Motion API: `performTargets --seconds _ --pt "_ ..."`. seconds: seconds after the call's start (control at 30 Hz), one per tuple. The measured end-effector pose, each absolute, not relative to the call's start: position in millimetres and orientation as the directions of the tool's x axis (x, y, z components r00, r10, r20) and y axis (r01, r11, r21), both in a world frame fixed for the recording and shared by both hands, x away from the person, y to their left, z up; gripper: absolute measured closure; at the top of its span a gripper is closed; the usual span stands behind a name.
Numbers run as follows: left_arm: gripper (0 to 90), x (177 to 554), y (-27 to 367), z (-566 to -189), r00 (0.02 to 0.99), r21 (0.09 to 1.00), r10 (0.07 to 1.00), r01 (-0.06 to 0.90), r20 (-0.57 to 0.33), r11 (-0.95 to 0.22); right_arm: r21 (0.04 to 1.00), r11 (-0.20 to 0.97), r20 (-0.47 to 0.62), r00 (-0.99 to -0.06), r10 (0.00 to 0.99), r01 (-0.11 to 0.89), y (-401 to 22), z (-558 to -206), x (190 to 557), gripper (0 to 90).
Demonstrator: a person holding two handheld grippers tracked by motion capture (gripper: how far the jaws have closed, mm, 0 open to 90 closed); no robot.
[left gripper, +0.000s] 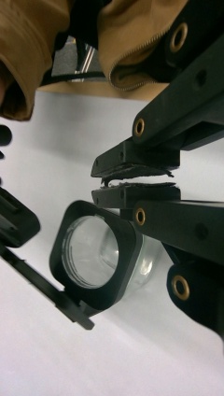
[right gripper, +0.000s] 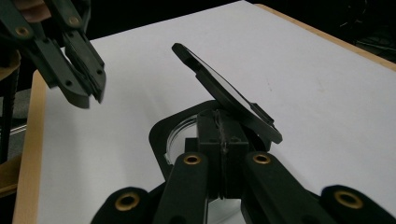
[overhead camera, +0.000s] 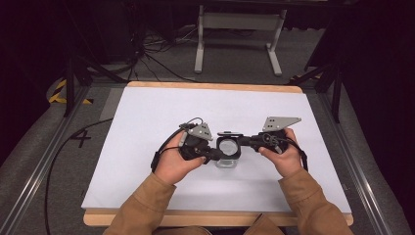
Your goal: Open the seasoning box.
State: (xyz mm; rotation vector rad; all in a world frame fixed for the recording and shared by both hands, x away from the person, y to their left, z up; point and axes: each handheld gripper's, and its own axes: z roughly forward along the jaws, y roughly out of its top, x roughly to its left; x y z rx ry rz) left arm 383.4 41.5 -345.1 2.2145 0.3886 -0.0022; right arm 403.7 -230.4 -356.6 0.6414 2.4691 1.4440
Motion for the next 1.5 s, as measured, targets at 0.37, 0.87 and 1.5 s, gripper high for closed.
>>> performTargets --seconds 0.37,0.87,1.5 --pt "85.9 397 26 -370 0.936 0.765 0.326 0.305 -0.132 -0.567 0.874 0.413 0.029 -0.876 0.482 0.257 -230 -358 408 90.0" --pt "89.6 399 25 -374 0.917 0.751 0.371 0.347 -0.147 -0.561 0.889 0.399 -0.007 -0.866 0.500 0.224 -229 -355 413 90.0" --pt "89.8 398 26 -375 0.909 0.756 0.385 0.363 -0.159 -0.545 0.900 0.390 -0.072 -0.816 0.573 0.194 -223 -360 432 90.0"
